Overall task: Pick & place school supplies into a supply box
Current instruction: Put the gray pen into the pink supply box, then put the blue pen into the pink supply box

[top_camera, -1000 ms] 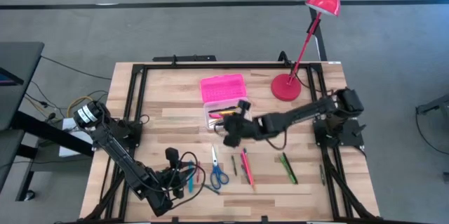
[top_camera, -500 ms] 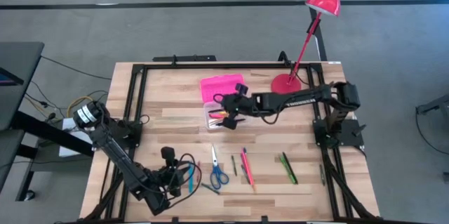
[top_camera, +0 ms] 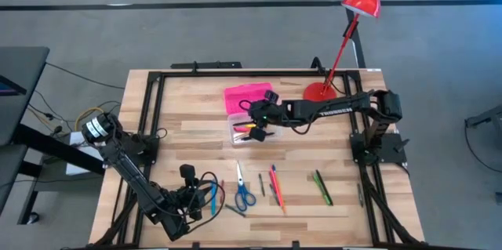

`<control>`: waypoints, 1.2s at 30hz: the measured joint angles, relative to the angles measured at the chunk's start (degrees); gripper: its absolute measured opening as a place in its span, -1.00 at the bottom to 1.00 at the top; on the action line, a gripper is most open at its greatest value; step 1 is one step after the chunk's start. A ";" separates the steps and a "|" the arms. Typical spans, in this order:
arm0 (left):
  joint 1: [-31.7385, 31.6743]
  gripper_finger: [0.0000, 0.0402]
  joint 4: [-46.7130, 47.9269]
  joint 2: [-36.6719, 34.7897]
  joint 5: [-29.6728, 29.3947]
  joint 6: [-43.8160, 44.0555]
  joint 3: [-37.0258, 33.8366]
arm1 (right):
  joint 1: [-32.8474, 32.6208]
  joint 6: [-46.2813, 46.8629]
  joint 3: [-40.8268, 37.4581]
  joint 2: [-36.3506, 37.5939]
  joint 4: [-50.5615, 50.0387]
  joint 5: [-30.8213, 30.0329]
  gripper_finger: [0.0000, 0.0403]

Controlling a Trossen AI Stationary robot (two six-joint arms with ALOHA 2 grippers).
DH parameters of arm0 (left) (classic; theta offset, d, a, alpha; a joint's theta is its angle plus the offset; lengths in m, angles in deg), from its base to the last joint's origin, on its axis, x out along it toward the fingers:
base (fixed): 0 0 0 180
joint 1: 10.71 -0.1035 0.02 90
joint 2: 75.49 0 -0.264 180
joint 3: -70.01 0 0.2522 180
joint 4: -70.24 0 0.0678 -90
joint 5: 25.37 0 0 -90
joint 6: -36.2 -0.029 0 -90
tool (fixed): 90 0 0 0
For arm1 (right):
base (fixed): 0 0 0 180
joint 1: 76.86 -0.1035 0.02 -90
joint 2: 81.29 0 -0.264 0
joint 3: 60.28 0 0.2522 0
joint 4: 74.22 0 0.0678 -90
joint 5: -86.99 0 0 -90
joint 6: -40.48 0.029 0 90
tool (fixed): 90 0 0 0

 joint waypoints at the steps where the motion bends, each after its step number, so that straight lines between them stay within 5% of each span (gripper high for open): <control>1: 0.00 -0.52 0.00 0.00 0.00 0.00 0.00 | 0.00 0.06 0.00 0.00 -0.15 0.01 -0.64; 13: 0.00 -0.51 -0.25 0.00 0.02 1.39 -0.06 | -3.54 0.46 0.00 0.00 0.03 -2.83 -0.58; 27: -0.48 -0.51 -0.38 -0.02 0.58 18.50 -2.23 | -20.79 -0.46 0.00 0.05 0.05 -21.67 -0.62; 36: -0.09 -0.51 -0.14 -0.02 6.81 27.60 -2.23 | -33.72 3.81 -1.82 6.13 0.95 -32.61 -0.62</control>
